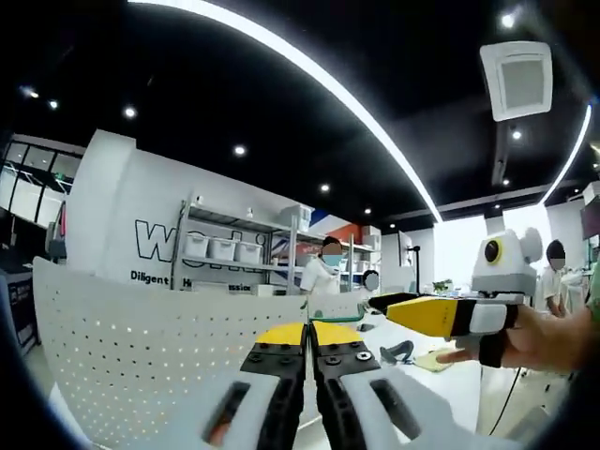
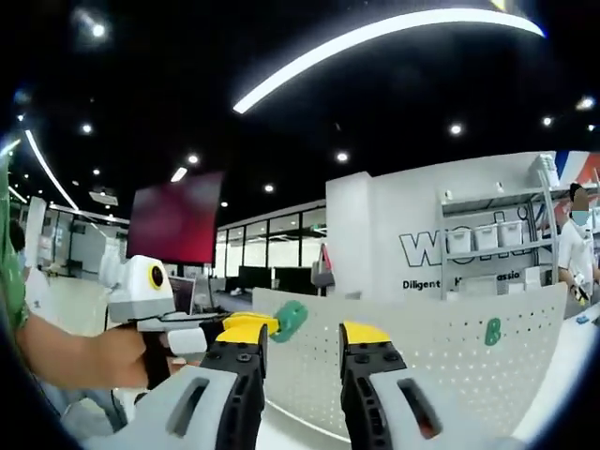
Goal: Insert the hook assembly into the mounting plate slot until the hook locks in place.
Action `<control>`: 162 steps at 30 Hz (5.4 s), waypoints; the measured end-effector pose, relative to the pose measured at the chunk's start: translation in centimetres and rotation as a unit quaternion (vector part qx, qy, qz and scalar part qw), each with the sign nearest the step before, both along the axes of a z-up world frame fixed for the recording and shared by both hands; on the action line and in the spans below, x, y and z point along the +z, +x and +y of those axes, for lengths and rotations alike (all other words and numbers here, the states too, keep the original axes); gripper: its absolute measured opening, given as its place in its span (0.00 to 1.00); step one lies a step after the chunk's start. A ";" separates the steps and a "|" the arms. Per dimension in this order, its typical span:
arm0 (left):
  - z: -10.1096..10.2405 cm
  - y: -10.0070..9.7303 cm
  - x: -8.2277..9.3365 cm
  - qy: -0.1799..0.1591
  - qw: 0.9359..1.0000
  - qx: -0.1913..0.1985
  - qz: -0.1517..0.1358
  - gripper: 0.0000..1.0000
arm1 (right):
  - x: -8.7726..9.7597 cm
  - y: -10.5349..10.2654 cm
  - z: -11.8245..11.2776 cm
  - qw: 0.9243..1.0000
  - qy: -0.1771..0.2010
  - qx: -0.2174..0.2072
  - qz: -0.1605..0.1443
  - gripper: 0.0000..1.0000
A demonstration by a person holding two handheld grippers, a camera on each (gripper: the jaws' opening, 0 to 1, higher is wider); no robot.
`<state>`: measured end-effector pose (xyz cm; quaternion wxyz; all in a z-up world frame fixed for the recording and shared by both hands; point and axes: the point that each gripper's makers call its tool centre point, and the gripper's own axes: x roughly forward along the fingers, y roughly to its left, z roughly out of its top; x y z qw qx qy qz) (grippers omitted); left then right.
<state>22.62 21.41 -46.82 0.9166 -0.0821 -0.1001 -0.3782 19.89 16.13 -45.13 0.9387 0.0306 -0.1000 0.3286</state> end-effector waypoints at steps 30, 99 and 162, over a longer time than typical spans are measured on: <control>-2.9 -2.1 2.4 0.015 0.997 0.001 -0.081 0.02 | 1.3 0.4 0.0 0.992 0.111 0.026 0.061 0.10; -3.2 -0.5 -0.3 0.101 0.993 0.002 -0.065 0.02 | -1.1 0.0 -0.6 0.999 0.006 -0.003 0.044 0.01; -5.2 -1.0 -2.1 0.152 0.984 -0.061 -0.075 0.02 | -2.6 -0.3 0.6 0.997 -0.007 0.032 0.071 0.01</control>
